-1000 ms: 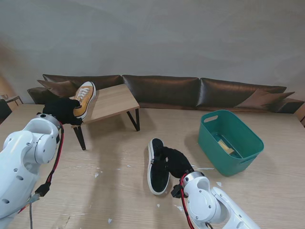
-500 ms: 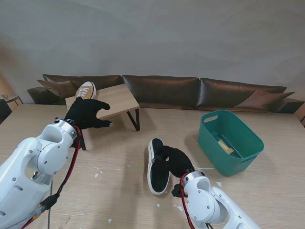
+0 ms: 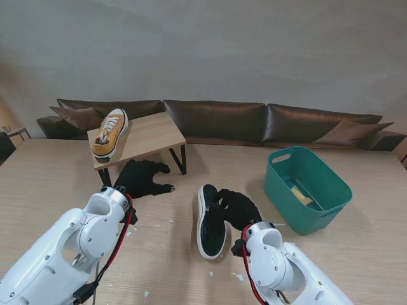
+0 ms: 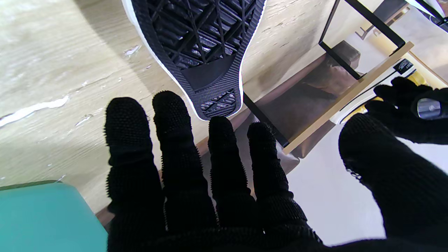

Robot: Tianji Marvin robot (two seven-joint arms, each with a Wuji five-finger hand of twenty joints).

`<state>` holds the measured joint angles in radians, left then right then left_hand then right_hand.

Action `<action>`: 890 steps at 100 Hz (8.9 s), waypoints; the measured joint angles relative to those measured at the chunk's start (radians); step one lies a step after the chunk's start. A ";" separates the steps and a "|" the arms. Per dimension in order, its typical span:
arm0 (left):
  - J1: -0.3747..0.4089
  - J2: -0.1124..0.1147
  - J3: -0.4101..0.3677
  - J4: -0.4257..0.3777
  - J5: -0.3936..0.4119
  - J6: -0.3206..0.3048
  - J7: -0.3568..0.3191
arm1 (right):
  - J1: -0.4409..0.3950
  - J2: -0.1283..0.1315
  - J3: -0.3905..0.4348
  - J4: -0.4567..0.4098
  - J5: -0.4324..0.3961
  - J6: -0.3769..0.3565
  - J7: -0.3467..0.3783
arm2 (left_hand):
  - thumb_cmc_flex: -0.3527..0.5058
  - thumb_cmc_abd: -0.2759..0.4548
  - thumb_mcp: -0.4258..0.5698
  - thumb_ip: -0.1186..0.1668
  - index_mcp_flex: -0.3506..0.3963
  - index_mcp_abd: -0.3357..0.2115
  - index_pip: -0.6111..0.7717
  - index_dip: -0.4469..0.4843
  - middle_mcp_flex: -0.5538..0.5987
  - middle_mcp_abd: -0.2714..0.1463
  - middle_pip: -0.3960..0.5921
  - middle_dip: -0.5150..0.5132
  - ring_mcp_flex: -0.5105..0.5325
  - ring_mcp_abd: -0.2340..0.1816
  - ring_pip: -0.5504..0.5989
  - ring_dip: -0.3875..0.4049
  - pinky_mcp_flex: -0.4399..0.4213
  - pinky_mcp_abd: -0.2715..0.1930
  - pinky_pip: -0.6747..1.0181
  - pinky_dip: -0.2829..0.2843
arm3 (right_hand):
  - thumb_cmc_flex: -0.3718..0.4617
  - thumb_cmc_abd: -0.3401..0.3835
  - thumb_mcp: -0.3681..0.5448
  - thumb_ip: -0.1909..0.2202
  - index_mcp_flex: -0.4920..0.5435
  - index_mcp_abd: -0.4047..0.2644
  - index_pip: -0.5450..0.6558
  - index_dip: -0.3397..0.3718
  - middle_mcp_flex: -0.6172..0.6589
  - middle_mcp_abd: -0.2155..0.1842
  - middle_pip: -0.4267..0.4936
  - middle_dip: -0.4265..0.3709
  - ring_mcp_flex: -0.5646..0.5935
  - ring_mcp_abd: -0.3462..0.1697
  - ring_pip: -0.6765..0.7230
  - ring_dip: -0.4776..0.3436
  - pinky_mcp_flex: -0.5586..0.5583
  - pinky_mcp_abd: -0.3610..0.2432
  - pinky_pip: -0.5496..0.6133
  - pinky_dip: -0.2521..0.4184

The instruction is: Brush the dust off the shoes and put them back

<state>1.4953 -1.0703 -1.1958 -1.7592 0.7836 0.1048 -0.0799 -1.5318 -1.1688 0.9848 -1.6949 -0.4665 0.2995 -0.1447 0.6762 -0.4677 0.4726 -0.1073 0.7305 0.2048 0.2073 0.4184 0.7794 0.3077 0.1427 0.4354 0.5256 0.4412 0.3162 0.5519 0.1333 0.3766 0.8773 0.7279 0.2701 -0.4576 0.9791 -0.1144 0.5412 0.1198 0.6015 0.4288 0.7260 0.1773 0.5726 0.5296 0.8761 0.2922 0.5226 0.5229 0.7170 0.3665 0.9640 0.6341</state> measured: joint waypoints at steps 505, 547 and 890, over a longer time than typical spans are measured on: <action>-0.141 -0.039 0.127 0.321 -0.404 -0.267 0.007 | 0.093 -0.021 -0.061 0.050 0.232 0.074 0.077 | -0.061 -0.062 0.098 0.011 -0.188 -0.130 -0.074 -0.105 -0.185 0.014 -0.039 -0.027 -0.092 0.004 -0.074 -0.030 0.054 0.045 -0.457 0.145 | 0.247 -0.305 0.151 -0.274 0.293 0.144 0.189 0.112 0.465 0.017 0.168 0.271 0.428 -0.178 0.743 0.235 0.016 -0.105 0.531 0.085; -0.180 -0.075 0.198 0.398 -0.463 -0.342 0.152 | 0.072 -0.019 -0.051 0.035 0.251 0.069 0.081 | 0.295 -0.175 0.152 0.000 0.162 -0.030 0.209 0.049 0.200 0.001 0.095 0.111 0.292 -0.032 0.245 0.072 0.274 0.054 0.292 -0.016 | 0.256 -0.304 0.151 -0.274 0.293 0.176 0.190 0.121 0.465 0.026 0.168 0.271 0.428 -0.168 0.743 0.235 0.014 -0.103 0.531 0.086; 0.029 -0.183 0.099 0.226 -0.483 0.109 0.506 | -0.075 -0.024 -0.196 0.049 0.046 0.096 -0.035 | 0.274 -0.533 0.507 -0.075 0.336 0.052 0.647 -0.153 0.536 -0.001 0.276 0.342 0.720 -0.159 0.909 0.001 0.856 0.016 0.755 -0.083 | 0.123 -0.554 0.067 -0.247 0.382 0.033 0.467 -0.011 0.292 -0.023 0.181 0.162 0.208 -0.152 0.483 0.140 0.069 -0.101 0.472 0.077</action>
<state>1.5239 -1.2537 -1.0973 -1.5334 0.3009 0.2140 0.4257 -1.6068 -1.1923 0.7887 -1.6457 -0.4207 0.3958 -0.1797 0.9502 -1.0006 0.9798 -0.1826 1.0666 0.2565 0.8542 0.2650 1.3155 0.3072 0.4190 0.7772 1.2453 0.2818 1.2254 0.5530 0.9892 0.3926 1.6326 0.6449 0.3933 -1.0114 1.0464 -0.3610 0.9229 0.1530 1.0683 0.4181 1.0183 0.1547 0.7540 0.6918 1.0846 0.1398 1.0058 0.6631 0.7856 0.2650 1.4360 0.7114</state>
